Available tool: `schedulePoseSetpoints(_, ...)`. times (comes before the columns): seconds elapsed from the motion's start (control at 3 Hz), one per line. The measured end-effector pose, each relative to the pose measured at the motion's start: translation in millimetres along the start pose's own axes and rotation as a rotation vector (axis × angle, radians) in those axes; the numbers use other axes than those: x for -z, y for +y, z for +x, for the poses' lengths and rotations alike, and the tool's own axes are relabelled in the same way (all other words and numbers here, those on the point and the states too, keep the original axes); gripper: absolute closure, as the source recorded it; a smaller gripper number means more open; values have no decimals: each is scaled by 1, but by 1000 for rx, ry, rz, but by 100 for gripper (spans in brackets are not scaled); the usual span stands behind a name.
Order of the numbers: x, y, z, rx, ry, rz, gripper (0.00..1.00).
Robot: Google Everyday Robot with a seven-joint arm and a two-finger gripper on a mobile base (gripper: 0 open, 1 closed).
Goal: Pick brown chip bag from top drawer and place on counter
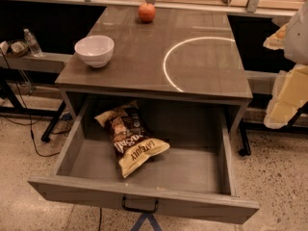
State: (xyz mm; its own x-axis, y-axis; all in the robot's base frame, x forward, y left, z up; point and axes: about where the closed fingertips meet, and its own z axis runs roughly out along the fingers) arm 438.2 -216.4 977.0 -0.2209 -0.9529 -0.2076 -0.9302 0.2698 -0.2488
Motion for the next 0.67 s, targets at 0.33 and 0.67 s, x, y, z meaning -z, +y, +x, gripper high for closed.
schedulePoseSetpoints(0.33,-4,2,-1,-3,-2,-1,0)
schedulePoseSetpoints(0.67,-42,21,-11,-34,-22,-21,0)
